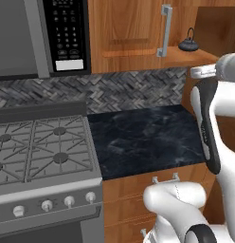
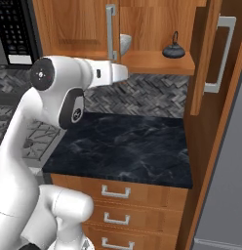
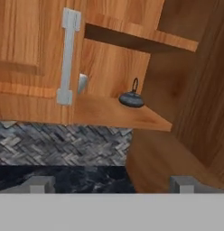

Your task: Pick the mug and place it in the sink. Pick the bowl and place it in the open cabinet and then close the cabinet.

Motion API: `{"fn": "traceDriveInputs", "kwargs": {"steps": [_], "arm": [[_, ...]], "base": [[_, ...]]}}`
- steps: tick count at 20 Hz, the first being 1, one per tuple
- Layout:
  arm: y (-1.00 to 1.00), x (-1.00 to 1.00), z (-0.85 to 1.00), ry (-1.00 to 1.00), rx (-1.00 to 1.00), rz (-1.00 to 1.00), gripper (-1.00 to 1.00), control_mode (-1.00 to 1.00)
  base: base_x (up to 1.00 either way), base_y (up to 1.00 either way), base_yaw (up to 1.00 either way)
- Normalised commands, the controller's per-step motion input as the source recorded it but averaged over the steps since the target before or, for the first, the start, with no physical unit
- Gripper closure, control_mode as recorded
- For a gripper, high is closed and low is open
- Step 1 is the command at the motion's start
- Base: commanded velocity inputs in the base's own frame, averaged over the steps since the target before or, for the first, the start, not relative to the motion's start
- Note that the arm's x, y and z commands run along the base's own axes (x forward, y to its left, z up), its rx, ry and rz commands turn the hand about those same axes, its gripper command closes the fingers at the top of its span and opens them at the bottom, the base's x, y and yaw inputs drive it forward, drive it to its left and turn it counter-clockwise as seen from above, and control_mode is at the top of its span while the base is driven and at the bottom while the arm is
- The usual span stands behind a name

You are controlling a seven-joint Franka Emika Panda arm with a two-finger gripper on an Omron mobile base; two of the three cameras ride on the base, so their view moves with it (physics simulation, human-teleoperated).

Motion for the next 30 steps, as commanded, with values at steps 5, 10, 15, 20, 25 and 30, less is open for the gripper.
{"fn": "traceDriveInputs", "kwargs": {"steps": [5, 10, 15, 20, 25, 30], "arm": [[-0.52, -0.53, -0.03, -0.22, 0.11, -0.35, -1.00, -1.00], [-0.28, -0.29, 0.00, -0.35, 0.22, -0.18, -1.00, -1.00], [-0.16, -0.22, -0.05, -0.13, 0.01, -0.10, -1.00, -1.00], [-0.63, -0.50, 0.00, -0.05, 0.00, -0.16, -1.00, -1.00], [-0.29, -0.30, -0.02, -0.08, 0.03, -0.03, -1.00, -1.00], [-0.27, -0.25, 0.01, -0.11, 0.04, -0.01, -1.00, -1.00]], "base": [[0.00, 0.00, 0.00], [0.00, 0.00, 0.00], [0.00, 0.00, 0.00], [0.00, 0.00, 0.00], [0.00, 0.00, 0.00], [0.00, 0.00, 0.00]]}}
